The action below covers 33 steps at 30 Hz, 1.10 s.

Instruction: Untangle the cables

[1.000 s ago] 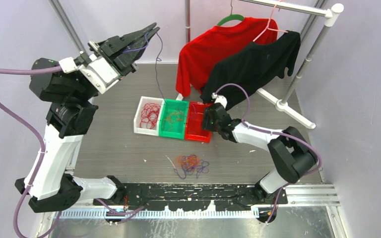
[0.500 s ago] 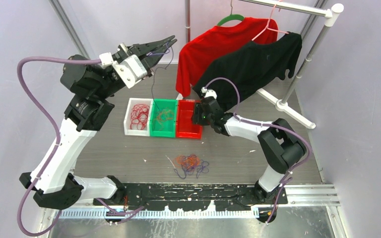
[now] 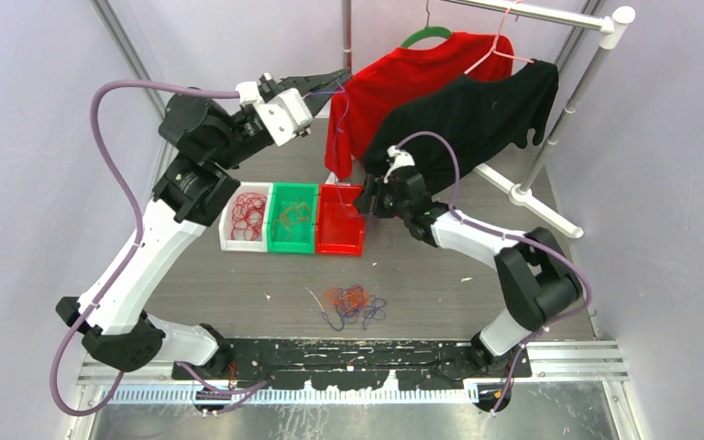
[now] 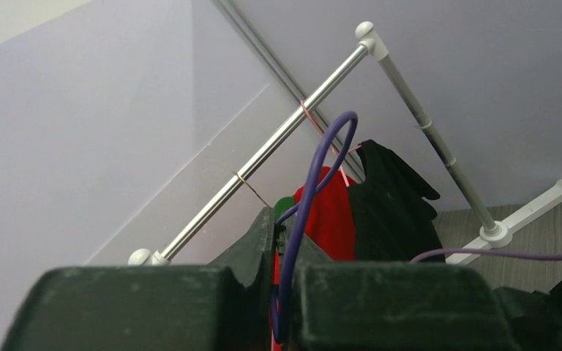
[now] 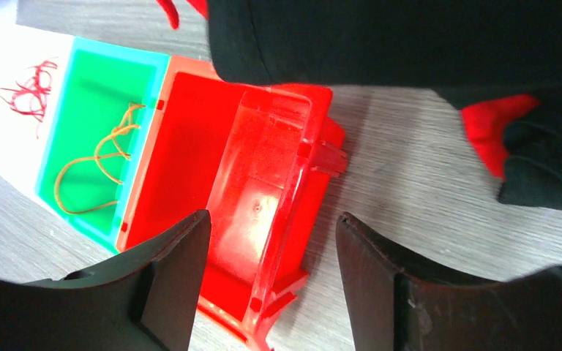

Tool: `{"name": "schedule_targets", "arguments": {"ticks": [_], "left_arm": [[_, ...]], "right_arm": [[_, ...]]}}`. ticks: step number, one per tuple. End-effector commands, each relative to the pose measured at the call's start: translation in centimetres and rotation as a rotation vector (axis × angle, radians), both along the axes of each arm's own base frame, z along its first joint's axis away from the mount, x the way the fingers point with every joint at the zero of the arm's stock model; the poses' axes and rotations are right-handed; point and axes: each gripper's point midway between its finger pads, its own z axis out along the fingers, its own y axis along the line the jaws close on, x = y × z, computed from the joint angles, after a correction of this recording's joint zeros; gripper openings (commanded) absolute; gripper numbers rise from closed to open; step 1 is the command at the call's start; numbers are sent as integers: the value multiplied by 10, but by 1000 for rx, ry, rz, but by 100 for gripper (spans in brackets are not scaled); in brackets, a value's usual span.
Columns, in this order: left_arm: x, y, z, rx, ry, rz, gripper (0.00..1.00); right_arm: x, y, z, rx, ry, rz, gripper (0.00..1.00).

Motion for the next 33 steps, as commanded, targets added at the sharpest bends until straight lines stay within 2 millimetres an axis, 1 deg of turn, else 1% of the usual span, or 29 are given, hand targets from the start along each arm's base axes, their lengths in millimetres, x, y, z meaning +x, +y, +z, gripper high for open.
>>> {"name": "schedule_targets", "arguments": {"ticks": [1,4,7,12,18,20,22,25,28,31,33], "left_arm": [[5,-2,4,-14,-36,22,0],[17,-13,-5,8,-32,22,0],[29,-20,-7,18,-34,39,0],[41,-26,-11,24,-25,61,0],[50,-29,-33,72,-32,88,0],[54,-29,-34,75,-40,104,0],[55,-28,-27,62,-53,116,0],[51,-25,-8,32,-81,116,0],[46,-22,7,19,-104,114,0],[41,-18,12,18,-119,114,0],[39,-17,10,30,-125,113,0]], "right_arm": [[1,-13,60,98,-135,-41,69],[-4,-22,61,82,-137,-63,69],[-7,-29,62,67,-144,-71,69],[-16,-35,56,61,-144,-75,69],[-23,-48,51,22,-145,-93,69],[-26,-53,50,3,-144,-101,69],[-28,-56,49,-5,-144,-109,68],[-32,-59,49,-4,-145,-111,68],[-34,-61,50,-3,-148,-117,68],[-35,-63,53,-1,-154,-122,67],[-36,-65,55,1,-156,-129,67]]}}
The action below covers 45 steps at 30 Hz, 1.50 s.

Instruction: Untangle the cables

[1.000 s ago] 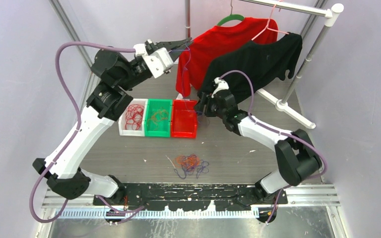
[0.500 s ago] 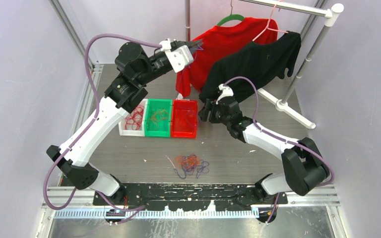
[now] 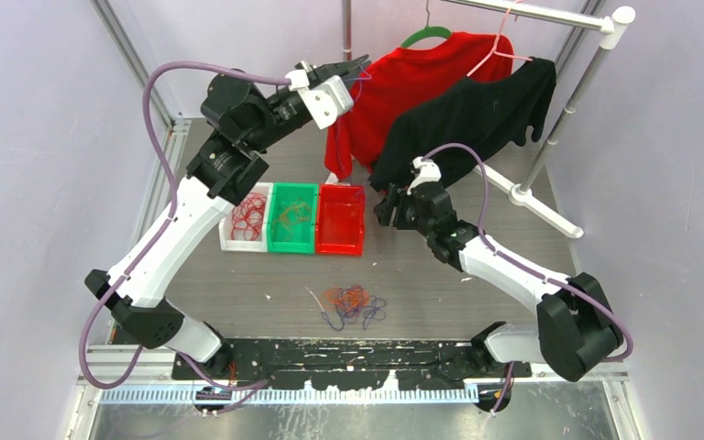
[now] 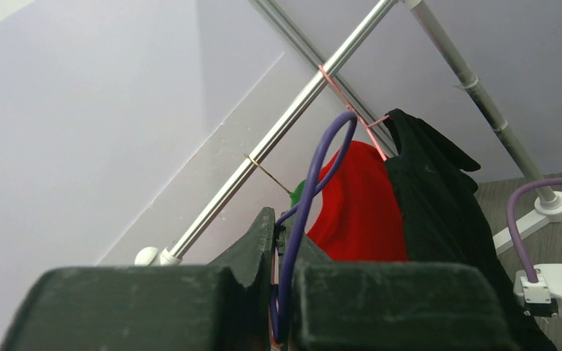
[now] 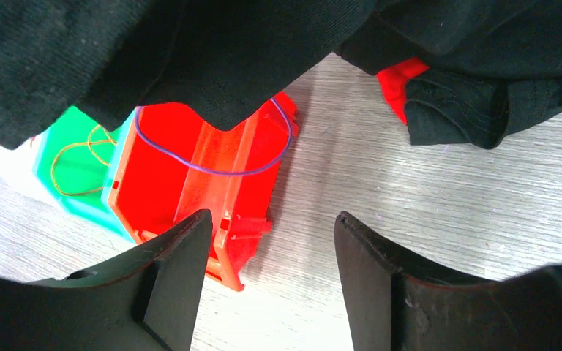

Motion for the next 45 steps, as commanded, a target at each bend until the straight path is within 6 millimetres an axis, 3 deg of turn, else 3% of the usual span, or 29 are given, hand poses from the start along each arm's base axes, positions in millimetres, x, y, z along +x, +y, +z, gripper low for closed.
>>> {"name": "schedule_targets", "arguments": {"ticks": [1,10,14,21,33,42,45], "left_arm": [[-19,16,33,-46,-95,9,0],[-35,22,46,-78,-119,-21,0],[-30,22,34,-54,-95,-4,0],[-19,13,-7,26,-33,0,0],[20,-12,-91,72,200,26,0],[46,-12,-169,114,399,130,0],[56,-12,-184,96,447,168,0]], "right_arm": [[2,-7,19,12,-61,-25,67],[-1,-15,17,6,-54,-55,65],[-1,-16,15,10,-46,-68,65],[-4,-20,14,18,-42,-86,64],[-10,-33,21,29,-71,-135,62],[-15,-40,29,40,-109,-145,61],[-16,-40,32,47,-117,-144,61]]}}
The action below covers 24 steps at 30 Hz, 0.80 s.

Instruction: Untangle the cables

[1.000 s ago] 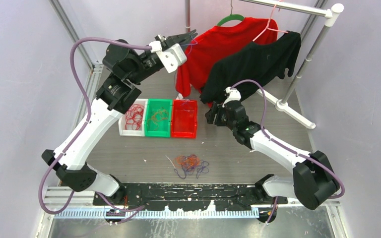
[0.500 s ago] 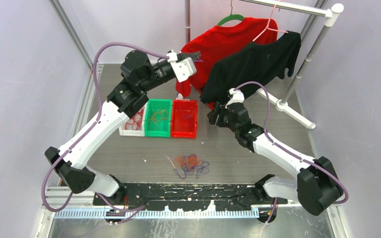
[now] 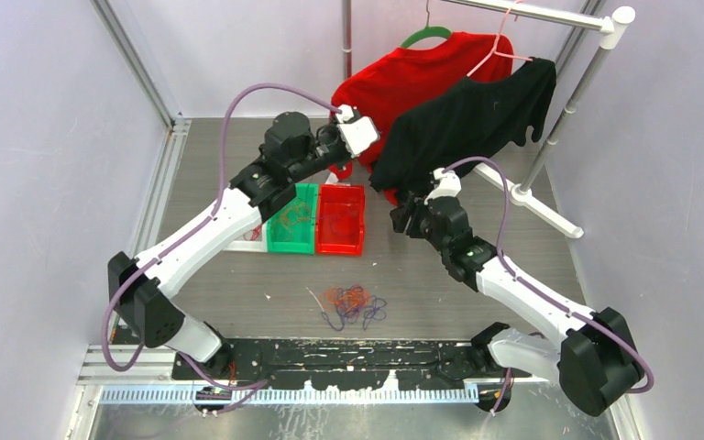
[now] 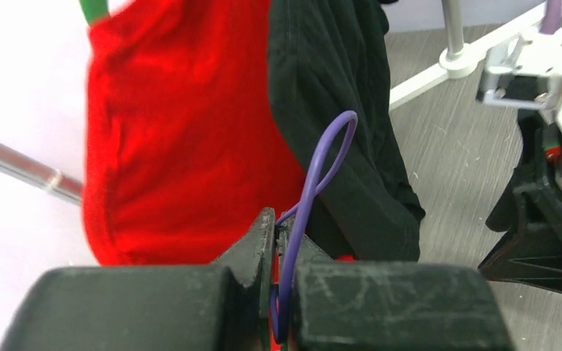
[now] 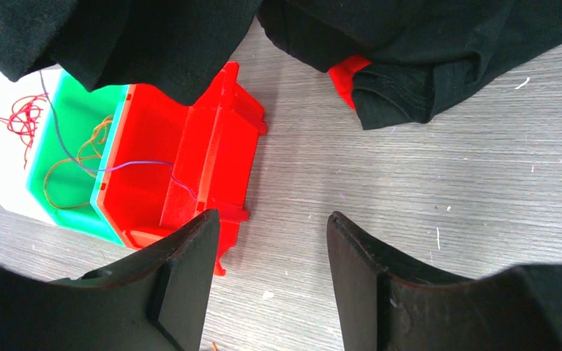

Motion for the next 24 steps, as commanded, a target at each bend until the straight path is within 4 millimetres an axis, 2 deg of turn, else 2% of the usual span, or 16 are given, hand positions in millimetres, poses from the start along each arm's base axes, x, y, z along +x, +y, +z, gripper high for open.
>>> {"name": "schedule_targets", "arguments": {"ticks": [1,5,10,13,17,20,24], "left_arm": [[15,2,0,-77,43,92,0],[22,-8,0,-115,103,100,0],[12,-29,19,-147,111,52,0],[2,-35,28,-163,122,24,0],[-13,-37,37,-178,149,-6,0],[-22,-36,39,-182,173,-29,0],[-30,-34,43,-191,208,-43,0]], "right_arm": [[4,-5,21,30,-66,-26,61],[3,-4,21,37,-75,-18,60],[-8,15,29,92,-149,116,66],[-20,34,45,163,-234,243,73],[-25,54,64,236,-318,347,78],[-17,69,67,239,-340,366,79],[6,91,67,231,-348,353,79]]}}
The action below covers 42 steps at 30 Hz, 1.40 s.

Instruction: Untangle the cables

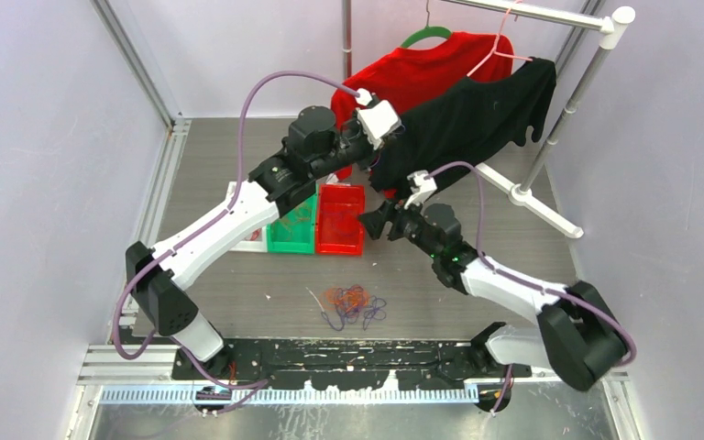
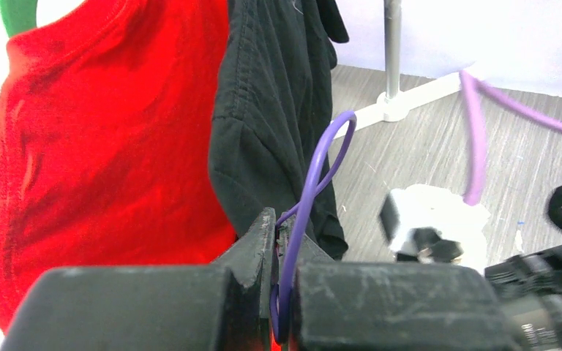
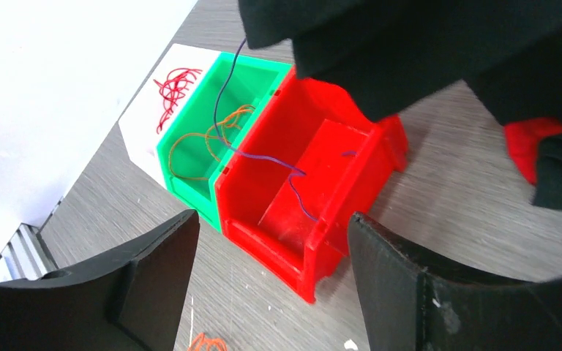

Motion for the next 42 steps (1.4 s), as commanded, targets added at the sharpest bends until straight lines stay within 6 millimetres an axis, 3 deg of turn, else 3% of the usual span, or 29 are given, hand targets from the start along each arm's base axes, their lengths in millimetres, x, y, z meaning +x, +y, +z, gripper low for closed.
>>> {"name": "schedule_targets", "arguments": {"ticks": [1,6,12,17,20,23,27,31,37,42], "left_arm": [[-23,10,47,-90,-3,-39,0],[-35,10,58,-120,23,-78,0],[-41,13,62,-135,31,-86,0],[-43,17,67,-143,29,-81,0],[-43,21,70,-159,43,-61,0],[-44,25,71,-161,48,-53,0],[-42,37,70,-151,40,-27,0],[-31,51,66,-122,5,46,0],[-11,78,42,-33,-33,212,0],[-9,88,11,27,-14,252,0]], "right_arm": [[29,30,46,79,-152,4,79],[64,51,42,145,-136,-56,78],[68,95,31,144,-162,-22,77],[79,116,18,132,-154,-74,76],[93,116,6,108,-146,-185,70],[102,110,-6,82,-121,-267,55],[98,96,-18,49,-112,-304,34],[89,85,-29,9,-104,-306,22],[79,87,-46,-26,-78,-252,23],[75,85,-51,-32,-70,-241,36]]}}
